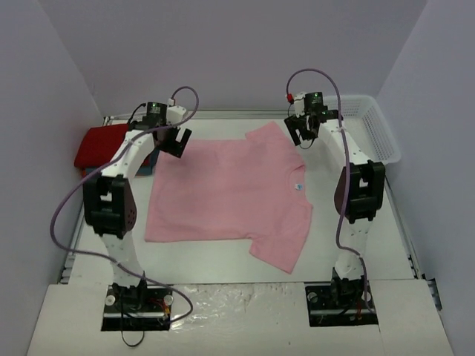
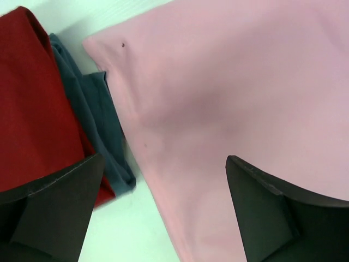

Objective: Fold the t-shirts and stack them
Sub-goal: Flatten out the tshirt

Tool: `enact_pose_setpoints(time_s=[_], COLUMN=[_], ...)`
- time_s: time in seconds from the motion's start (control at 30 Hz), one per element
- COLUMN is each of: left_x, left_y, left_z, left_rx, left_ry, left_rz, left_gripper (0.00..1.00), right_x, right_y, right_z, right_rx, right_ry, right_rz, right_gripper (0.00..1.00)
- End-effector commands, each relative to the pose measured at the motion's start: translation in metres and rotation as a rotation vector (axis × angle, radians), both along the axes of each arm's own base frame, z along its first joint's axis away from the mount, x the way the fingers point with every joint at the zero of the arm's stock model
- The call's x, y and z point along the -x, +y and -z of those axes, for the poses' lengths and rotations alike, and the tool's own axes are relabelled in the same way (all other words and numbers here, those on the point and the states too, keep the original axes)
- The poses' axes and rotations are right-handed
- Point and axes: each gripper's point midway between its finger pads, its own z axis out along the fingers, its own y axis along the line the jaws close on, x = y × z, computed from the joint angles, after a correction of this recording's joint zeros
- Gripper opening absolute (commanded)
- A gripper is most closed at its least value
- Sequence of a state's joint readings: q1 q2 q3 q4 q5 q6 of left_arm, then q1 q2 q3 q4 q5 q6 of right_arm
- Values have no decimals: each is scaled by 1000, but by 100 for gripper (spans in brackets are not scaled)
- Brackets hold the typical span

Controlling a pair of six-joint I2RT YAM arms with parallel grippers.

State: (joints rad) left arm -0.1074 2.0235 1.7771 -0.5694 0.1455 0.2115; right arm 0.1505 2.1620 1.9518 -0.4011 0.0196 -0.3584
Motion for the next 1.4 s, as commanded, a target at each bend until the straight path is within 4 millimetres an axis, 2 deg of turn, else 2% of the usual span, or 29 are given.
enact_pose_setpoints(time_s=[0.0, 0.03, 0.07, 0.1, 0.13, 0.17, 0.2, 0.27, 0.3, 0.33, 0.4, 0.43, 0.47, 0.57, 0.73, 0.8, 0.83, 0.87, 0.9, 0.93, 1.0, 1.03, 1.07, 1.1, 1.13, 1.2, 1.23, 1.37], left_x=[29, 37, 48, 59, 69, 74, 83, 92, 96, 99, 102, 102, 103, 108, 110, 107, 104, 98, 95, 91, 82, 81, 79, 77, 76, 73, 72, 63], left_y=[2, 1, 3, 5, 7, 8, 9, 7, 8, 7, 5, 3, 0, -5, -8, -9, -8, -9, -9, -10, -14, -16, -16, -16, -16, -12, -11, -4], left_z=[-103, -103, -115, -103, -111, -109, -97, -96, -93, -87, -80, -74, -71, -62, -49, -41, -39, -43, -38, -38, -39, -38, -38, -37, -36, -37, -36, -32], left_rx=[-38, -46, -50, -58, -58, -59, -59, -47, -45, -36, -24, -15, -1, 22, 27, 25, 18, 19, 17, 11, 11, 7, 2, -4, -8, -25, -34, -76], left_ry=[-242, -242, -265, -236, -254, -249, -220, -214, -204, -190, -173, -155, -144, -100, -70, -54, -50, -65, -53, -54, -50, -46, -44, -41, -41, -50, -52, -60], left_rz=[21, 29, 27, 28, 20, 18, 18, 19, 16, 10, 16, 13, 21, 35, 42, 38, 28, 22, 14, 11, 10, 13, 13, 11, 13, 5, 3, -17], left_gripper=[94, 94, 94, 94, 94, 94, 94, 94, 94, 96, 99, 95, 90, 84, 84, 85, 85, 85, 85, 85, 86, 87, 88, 89, 89, 90, 89, 90], right_x=[31, 39, 53, 62, 69, 81, 86, 95, 97, 98, 97, 97, 96, 99, 110, 108, 102, 97, 92, 79, 68, 64, 54, 51, 49, 43, 44, 40], right_y=[15, 18, 19, 20, 22, 24, 25, 28, 29, 29, 32, 32, 34, 36, 41, 45, 47, 49, 51, 55, 59, 61, 64, 67, 71, 76, 82, 91], right_z=[-67, -65, -50, -57, -56, -49, -47, -38, -37, -35, -30, -29, -25, -18, -3, 5, 4, 14, 18, 23, 28, 41, 37, 39, 51, 52, 61, 76], right_rx=[-75, -78, -80, -83, -87, -95, -101, -110, -111, -112, -118, -117, -118, -113, -112, -107, -105, -105, -109, -112, -106, -102, -99, -99, -97, -97, -95, -96], right_ry=[-101, -91, -47, -55, -48, -23, -16, 9, 14, 19, 30, 34, 43, 78, 128, 144, 136, 155, 160, 161, 160, 181, 163, 164, 187, 187, 205, 224], right_rz=[-41, -51, -63, -70, -79, -94, -102, -117, -122, -124, -131, -130, -133, -145, -177, -186, -197, -200, -201, -199, -199, -198, -200, -207, -213, -229, -240, -264], right_gripper=[75, 74, 74, 73, 73, 72, 70, 64, 58, 43, 24, 8, 1, 0, 0, 0, 0, 0, 0, 0, 0, 0, 0, 0, 0, 0, 0, 0])
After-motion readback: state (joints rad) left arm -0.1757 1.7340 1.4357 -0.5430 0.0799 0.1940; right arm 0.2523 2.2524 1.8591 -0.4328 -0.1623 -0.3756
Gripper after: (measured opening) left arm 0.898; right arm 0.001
